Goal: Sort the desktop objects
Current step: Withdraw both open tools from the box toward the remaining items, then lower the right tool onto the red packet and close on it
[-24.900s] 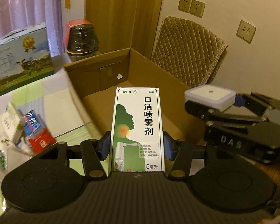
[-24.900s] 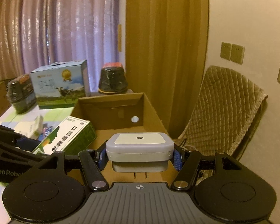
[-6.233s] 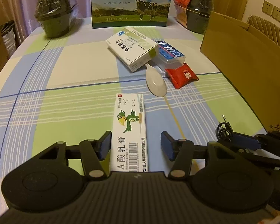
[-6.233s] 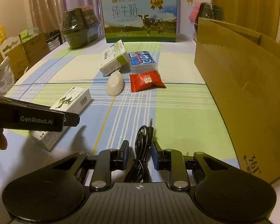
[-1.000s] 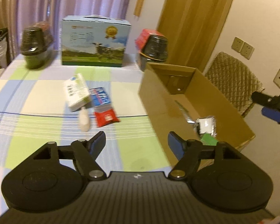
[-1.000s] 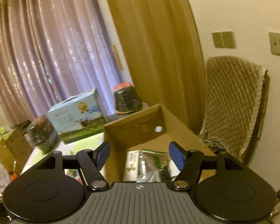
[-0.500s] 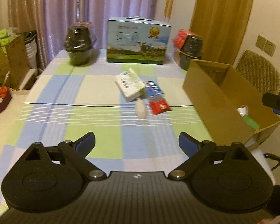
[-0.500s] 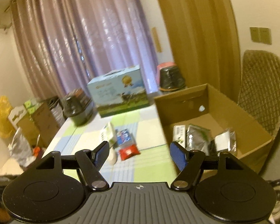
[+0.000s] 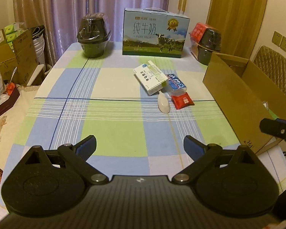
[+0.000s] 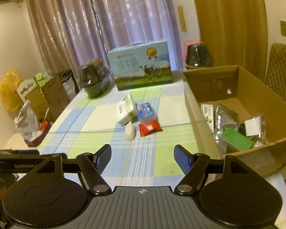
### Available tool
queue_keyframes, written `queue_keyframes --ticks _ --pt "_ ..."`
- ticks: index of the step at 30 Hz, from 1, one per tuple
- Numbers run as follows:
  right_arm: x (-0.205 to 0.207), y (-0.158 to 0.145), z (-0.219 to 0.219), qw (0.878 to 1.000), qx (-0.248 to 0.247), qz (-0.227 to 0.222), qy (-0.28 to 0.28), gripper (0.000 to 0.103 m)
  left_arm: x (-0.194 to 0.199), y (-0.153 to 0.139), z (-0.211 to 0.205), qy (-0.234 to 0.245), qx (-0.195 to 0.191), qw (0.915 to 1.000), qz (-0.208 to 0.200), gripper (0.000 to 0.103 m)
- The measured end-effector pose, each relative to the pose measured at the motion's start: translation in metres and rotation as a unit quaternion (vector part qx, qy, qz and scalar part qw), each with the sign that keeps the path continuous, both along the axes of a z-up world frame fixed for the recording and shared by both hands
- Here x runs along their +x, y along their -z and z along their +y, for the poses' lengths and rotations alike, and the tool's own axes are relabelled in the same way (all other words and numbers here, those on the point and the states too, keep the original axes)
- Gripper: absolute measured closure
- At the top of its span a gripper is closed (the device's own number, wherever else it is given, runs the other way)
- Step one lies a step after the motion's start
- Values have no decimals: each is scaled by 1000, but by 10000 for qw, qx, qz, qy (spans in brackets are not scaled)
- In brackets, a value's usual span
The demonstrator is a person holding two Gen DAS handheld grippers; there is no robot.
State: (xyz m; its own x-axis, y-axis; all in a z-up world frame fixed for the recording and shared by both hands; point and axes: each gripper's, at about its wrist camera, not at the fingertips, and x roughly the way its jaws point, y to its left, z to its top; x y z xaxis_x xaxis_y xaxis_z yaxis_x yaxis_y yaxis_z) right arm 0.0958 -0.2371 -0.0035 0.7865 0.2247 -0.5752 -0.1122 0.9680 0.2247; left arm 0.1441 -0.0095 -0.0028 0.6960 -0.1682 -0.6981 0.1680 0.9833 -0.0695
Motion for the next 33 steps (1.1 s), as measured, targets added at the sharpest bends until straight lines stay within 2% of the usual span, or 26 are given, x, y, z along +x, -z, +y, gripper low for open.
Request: queue_keyframes --ticks 13,24,33 --pt "51 33 15 9991 -345 149 -217 33 45 33 -4 148 98 9995 269 8" --pt "118 78 15 9965 -695 332 -323 33 102 60 -22 585 389 9974 136 8" --pt "165 107 15 9952 -747 487 -403 33 154 86 -40 768 379 9962 180 11"
